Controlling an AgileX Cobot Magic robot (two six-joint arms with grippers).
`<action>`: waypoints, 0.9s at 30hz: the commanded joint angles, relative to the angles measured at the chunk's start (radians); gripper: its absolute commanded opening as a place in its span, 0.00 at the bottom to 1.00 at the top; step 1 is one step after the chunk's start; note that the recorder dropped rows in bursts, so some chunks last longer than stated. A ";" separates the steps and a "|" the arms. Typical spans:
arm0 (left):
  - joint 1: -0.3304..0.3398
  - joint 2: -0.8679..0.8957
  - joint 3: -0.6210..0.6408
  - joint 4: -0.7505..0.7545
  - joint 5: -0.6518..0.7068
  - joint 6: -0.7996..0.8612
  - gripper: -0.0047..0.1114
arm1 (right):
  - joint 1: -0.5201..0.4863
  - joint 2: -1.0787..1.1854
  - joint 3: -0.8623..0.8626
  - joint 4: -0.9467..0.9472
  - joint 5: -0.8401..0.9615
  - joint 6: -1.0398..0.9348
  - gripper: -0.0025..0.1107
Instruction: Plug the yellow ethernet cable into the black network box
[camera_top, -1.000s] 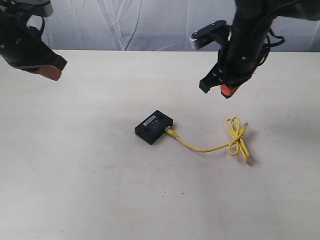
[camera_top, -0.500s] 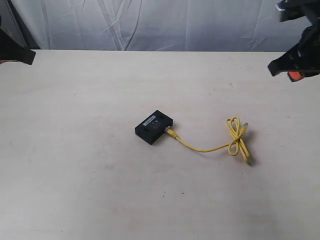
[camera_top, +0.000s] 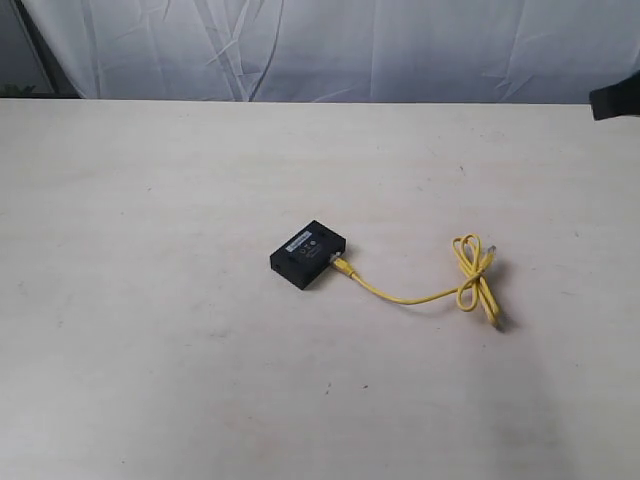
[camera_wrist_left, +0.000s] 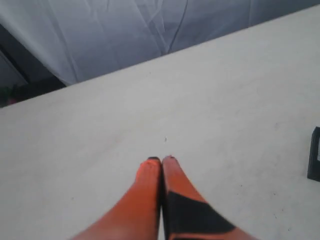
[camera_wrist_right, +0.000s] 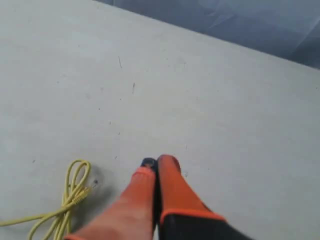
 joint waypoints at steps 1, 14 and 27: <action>-0.004 -0.138 0.074 -0.006 -0.070 -0.006 0.04 | -0.006 -0.106 0.068 0.007 -0.093 0.008 0.02; -0.004 -0.498 0.300 -0.030 -0.262 -0.010 0.04 | -0.006 -0.419 0.333 0.073 -0.395 0.008 0.02; -0.004 -0.725 0.367 -0.059 -0.282 -0.010 0.04 | -0.006 -0.693 0.498 0.072 -0.466 0.004 0.02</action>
